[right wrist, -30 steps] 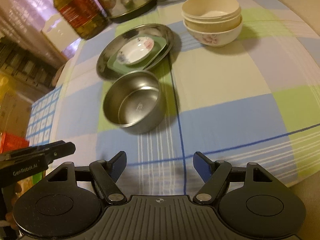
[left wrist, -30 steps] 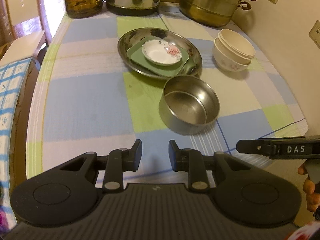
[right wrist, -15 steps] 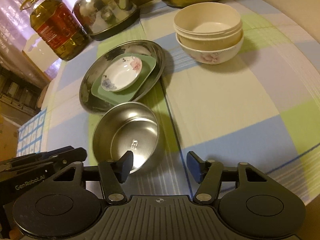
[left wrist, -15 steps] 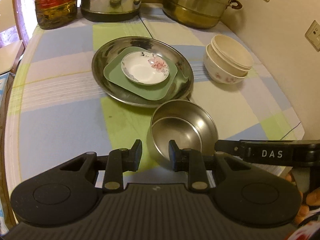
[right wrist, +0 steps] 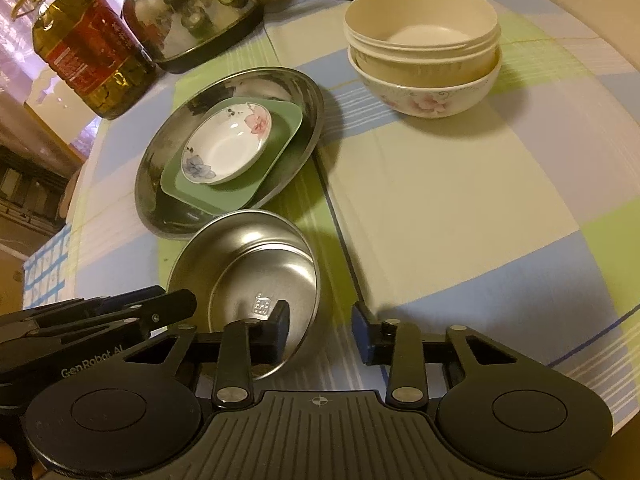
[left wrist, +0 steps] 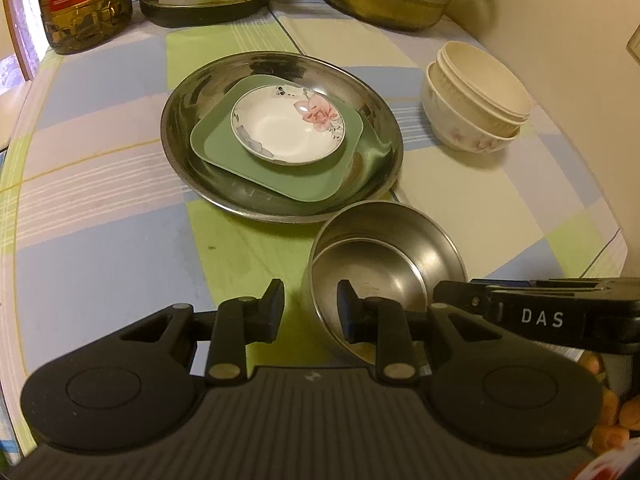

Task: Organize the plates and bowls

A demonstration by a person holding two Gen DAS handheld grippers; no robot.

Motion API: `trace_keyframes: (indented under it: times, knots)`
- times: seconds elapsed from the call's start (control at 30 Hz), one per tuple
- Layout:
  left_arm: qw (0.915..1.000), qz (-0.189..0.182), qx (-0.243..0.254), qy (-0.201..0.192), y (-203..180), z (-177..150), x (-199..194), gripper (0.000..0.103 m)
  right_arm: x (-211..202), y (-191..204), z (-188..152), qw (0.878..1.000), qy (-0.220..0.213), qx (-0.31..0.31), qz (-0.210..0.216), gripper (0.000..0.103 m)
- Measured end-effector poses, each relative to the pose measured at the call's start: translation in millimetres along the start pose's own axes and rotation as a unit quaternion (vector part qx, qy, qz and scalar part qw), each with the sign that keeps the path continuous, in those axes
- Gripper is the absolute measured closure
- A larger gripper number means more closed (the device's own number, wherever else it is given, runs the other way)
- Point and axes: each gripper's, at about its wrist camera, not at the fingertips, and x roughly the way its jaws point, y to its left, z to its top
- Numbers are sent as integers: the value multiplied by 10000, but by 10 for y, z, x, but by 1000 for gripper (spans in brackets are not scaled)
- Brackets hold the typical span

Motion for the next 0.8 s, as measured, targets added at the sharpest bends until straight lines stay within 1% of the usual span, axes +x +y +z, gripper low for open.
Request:
trace_keyframes:
  times: [0.2,0.37,0.5,0.6,0.8]
  knots:
    - [10000,-25,56,57,12,-1,59,79,32,19,8,10000,25,-29,-7,82]
    - [9999,-68,94,47,27,1,77,88,37,51,0,9999,-3,-128,4,92]
    - [9998,-168,73,42,32,-6,68,95,34,65,-13,9998,-24,-181,16,93]
    - [9998,-115,129,30,12,-29,53,96,23,74,-23,9998,-9,-204,38,94]
    - [9998,-201,25,51,4,-74,-4,95,-48,42,-37,9998,-11,-189,94,94]
